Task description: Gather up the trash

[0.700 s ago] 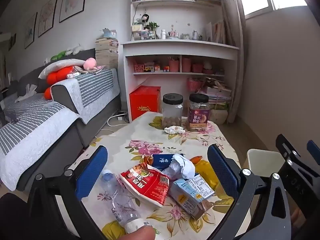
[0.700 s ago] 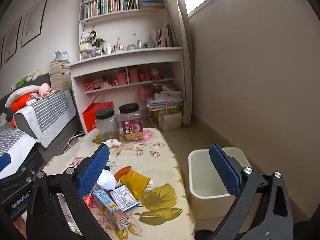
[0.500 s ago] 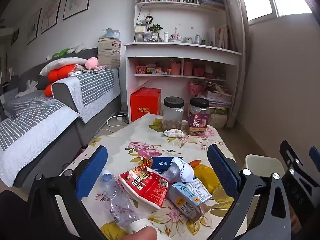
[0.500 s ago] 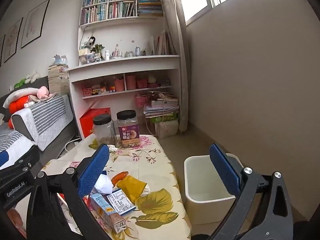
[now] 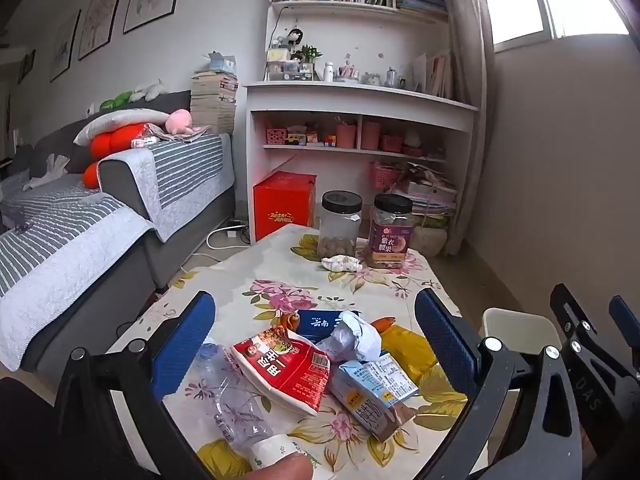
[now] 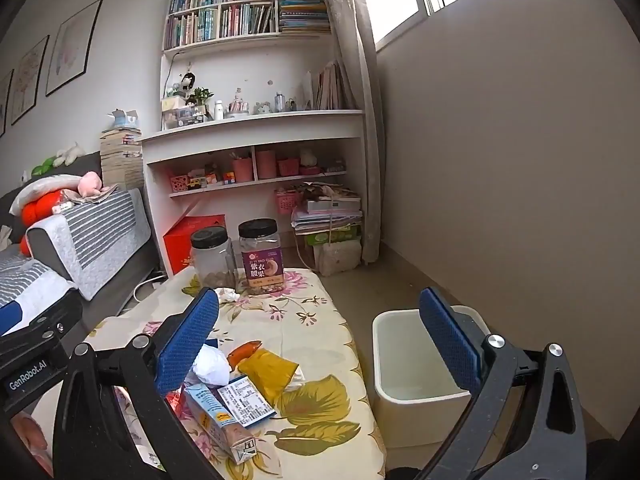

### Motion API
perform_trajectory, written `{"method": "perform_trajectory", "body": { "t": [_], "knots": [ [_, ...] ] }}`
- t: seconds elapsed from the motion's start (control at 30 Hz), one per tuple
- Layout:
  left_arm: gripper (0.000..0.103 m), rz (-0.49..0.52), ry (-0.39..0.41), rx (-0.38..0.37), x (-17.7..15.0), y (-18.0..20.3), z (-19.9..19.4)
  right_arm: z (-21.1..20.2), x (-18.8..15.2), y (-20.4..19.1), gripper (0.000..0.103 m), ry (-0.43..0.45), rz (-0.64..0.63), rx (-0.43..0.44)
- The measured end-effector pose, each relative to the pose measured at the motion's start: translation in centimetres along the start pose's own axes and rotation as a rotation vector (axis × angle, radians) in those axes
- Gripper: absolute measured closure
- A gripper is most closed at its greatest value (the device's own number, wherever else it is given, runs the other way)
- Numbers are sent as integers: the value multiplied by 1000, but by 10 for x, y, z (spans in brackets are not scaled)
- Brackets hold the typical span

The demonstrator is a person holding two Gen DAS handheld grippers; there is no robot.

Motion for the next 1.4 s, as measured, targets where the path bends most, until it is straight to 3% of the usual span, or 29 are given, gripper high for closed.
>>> {"method": "perform_trajectory", "body": {
  "t": [1.4],
  "knots": [
    [6,-2,0,-3,-3,-1,-4,-7,1,-6,7,17,-3,13]
  ]
}}
Point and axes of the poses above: each gripper's, at about its wrist camera, not at the fingertips, and z roughly the way its jaws point, y to its right, x to its top, the point moved 2 cm from there along z, roughly the way its jaws point, and after that the axes turned 1 degree about -z, right-handed, at the moved point
